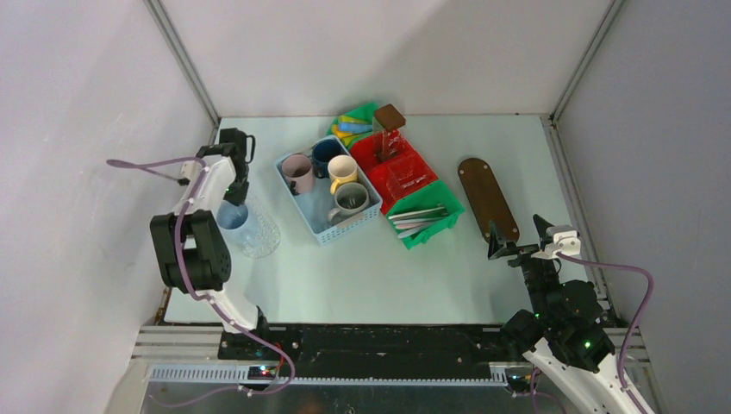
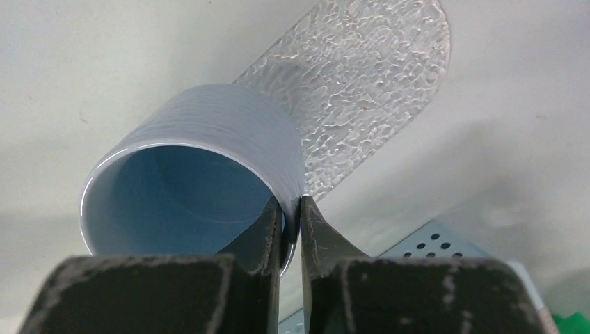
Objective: Prepare toiletry sets of a toothbrush and toothpaste on the tray
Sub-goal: Move the cup to the tray.
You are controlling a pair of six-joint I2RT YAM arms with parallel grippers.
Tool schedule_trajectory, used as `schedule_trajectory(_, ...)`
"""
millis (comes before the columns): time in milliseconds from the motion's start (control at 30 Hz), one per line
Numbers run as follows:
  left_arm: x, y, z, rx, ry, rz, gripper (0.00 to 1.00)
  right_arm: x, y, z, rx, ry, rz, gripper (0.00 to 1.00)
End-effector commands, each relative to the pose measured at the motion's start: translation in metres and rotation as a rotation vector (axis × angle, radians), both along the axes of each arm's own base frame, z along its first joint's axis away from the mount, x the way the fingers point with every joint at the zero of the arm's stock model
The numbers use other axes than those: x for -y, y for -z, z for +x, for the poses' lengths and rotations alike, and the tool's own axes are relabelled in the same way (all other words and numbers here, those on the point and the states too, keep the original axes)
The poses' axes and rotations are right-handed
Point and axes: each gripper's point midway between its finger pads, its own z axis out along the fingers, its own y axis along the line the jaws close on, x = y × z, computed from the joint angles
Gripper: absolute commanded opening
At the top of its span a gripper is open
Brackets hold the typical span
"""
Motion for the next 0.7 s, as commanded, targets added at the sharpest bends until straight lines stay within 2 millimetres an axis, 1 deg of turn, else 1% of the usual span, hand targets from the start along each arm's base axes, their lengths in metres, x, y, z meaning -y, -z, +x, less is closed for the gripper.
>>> schedule_trajectory(0,-0.018,-0.059,0.004,0.004,0.201,0.165,0.0,0.014,-0.028,-0.017,0.12,0.004,0.083,1.0)
schedule_trajectory(100,-0.018,-0.064,0.008,-0.072,0.382,0.201,0.0,0.011,-0.027,-0.017,0.117,-0.01,0.081,1.0)
schedule_trajectory(133,-0.017,-0.065,0.012,-0.081,0.418,0.205,0.0,0.011,-0.026,-0.017,0.116,-0.012,0.081,1.0)
schedule_trajectory(167,-0.017,-0.066,0.016,-0.107,0.494,0.227,0.0,0.012,-0.027,-0.017,0.116,-0.01,0.081,1.0)
schedule_trajectory(200,-0.015,-0.065,0.019,-0.114,0.54,0.223,0.0,0.011,-0.026,-0.017,0.116,-0.011,0.081,1.0)
schedule_trajectory(267,-0.015,-0.063,0.024,-0.169,0.691,0.257,0.0,0.011,-0.025,-0.016,0.115,-0.011,0.079,1.0)
schedule_trajectory(467,-0.02,-0.062,0.036,-0.263,0.943,0.349,0.0,0.01,-0.023,-0.015,0.113,-0.015,0.064,1.0)
schedule_trajectory(500,-0.02,-0.063,0.042,-0.245,0.959,0.369,0.0,0.01,-0.023,-0.015,0.112,-0.012,0.061,1.0)
schedule_trajectory(533,-0.018,-0.06,0.043,-0.251,1.008,0.372,0.0,0.01,-0.022,-0.015,0.112,-0.016,0.059,1.0)
schedule_trajectory(567,-0.013,-0.06,0.051,-0.212,1.039,0.378,0.0,0.01,-0.022,-0.015,0.11,-0.013,0.056,1.0)
schedule_trajectory(600,-0.012,-0.056,0.051,-0.217,1.068,0.382,0.0,0.01,-0.022,-0.015,0.111,-0.014,0.054,1.0)
schedule_trajectory(667,-0.007,-0.056,0.063,-0.168,1.116,0.393,0.0,0.012,-0.02,-0.014,0.109,-0.004,0.048,1.0)
